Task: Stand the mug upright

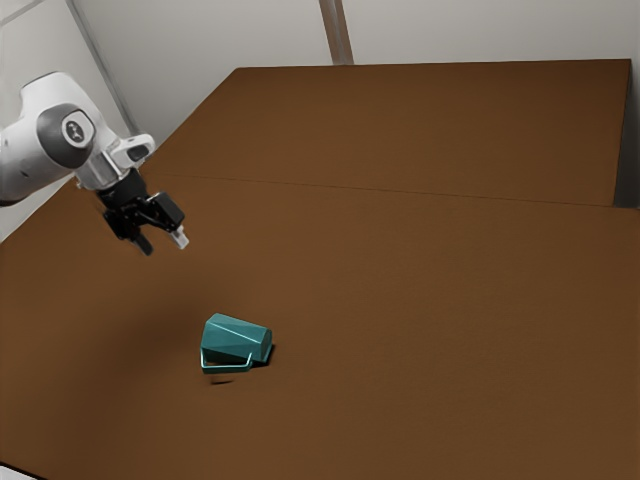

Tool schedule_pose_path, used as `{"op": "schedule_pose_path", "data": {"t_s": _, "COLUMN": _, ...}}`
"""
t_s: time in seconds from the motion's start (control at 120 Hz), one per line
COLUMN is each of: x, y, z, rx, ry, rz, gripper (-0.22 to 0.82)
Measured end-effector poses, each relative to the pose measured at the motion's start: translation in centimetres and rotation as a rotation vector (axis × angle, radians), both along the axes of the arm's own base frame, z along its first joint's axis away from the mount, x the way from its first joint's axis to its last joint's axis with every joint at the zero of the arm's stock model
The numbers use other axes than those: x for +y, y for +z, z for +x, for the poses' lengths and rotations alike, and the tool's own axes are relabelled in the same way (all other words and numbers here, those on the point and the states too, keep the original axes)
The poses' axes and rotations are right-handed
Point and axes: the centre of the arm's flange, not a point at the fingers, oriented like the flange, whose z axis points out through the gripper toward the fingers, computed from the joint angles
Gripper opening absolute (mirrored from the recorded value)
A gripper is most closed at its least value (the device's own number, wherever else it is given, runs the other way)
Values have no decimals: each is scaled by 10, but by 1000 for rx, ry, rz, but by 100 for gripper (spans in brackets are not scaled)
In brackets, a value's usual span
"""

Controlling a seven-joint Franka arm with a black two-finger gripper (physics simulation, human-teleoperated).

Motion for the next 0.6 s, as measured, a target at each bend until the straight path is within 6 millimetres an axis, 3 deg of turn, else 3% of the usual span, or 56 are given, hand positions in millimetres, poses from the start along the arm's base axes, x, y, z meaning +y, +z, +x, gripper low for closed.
{"op": "schedule_pose_path", "data": {"t_s": 0.075, "x": -16, "y": -28, "z": -6, "rx": 39, "ry": -3, "rz": -79, "gripper": 60}}
{"op": "schedule_pose_path", "data": {"t_s": 0.342, "x": -48, "y": -86, "z": -13, "rx": 118, "ry": -17, "rz": -216, "gripper": 60}}
{"op": "schedule_pose_path", "data": {"t_s": 0.408, "x": -42, "y": -100, "z": -14, "rx": 136, "ry": 1, "rz": -237, "gripper": 60}}
{"op": "schedule_pose_path", "data": {"t_s": 0.533, "x": -11, "y": -116, "z": -24, "rx": 150, "ry": 72, "rz": -269, "gripper": 60}}
{"op": "schedule_pose_path", "data": {"t_s": 0.6, "x": -8, "y": -124, "z": -29, "rx": 160, "ry": 89, "rz": -289, "gripper": 60}}
